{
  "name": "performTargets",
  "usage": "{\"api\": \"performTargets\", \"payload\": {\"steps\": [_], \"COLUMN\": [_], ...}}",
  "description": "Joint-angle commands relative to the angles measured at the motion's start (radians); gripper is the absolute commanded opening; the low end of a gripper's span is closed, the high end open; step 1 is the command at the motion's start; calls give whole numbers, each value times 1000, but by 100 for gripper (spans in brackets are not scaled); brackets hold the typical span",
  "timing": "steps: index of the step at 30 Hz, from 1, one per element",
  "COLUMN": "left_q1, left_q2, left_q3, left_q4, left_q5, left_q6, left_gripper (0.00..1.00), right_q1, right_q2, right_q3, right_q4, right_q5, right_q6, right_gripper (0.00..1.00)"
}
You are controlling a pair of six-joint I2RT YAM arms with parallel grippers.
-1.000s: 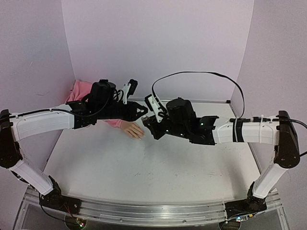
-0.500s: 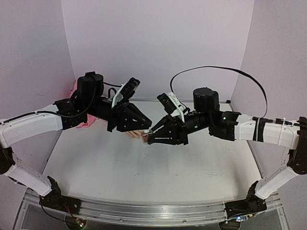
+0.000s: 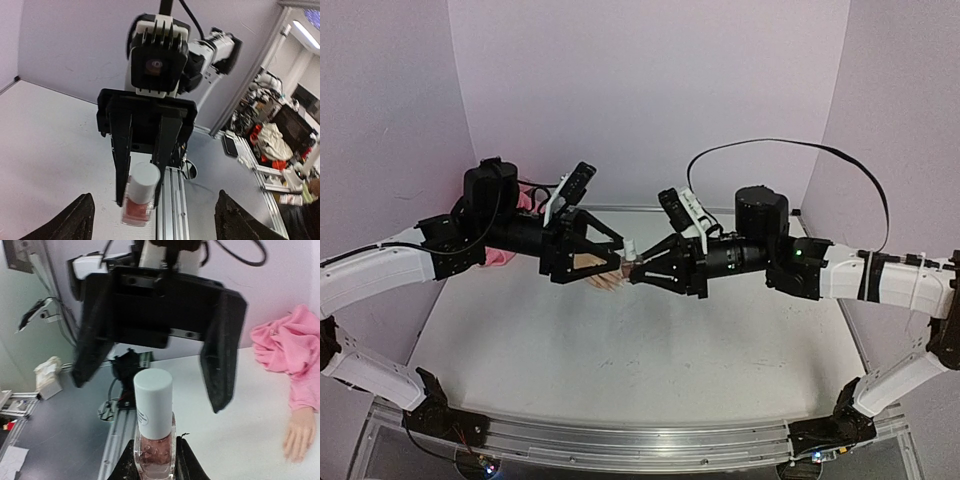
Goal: Paint the nails
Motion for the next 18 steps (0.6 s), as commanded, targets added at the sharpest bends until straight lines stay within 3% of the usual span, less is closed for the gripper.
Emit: {"api": "performTargets", "payload": {"steps": [1, 5, 8, 12, 18], "left_q1": [9, 18, 18, 18, 10], "left_q2": [-66, -51, -29, 2, 69], "left_q3": [-29, -33, -24, -4, 49], "left_q4": [14, 1, 1, 3, 2], "left_q5": [-307, -478, -513, -539, -524], "left_q6": [-104, -262, -305, -320, -321], "left_gripper": [86, 82, 76, 59, 55], "right_q1": [-4, 1, 21, 53, 112], "right_q2": [6, 46, 66, 109, 147], "right_q3": [11, 42, 59, 102, 142], "right_q4": [9, -2, -7, -36, -45], "right_q5": [359, 548, 648, 724, 800], "right_q6": [-21, 7, 12, 9, -8], "right_gripper": [0, 0, 0, 0, 0]}}
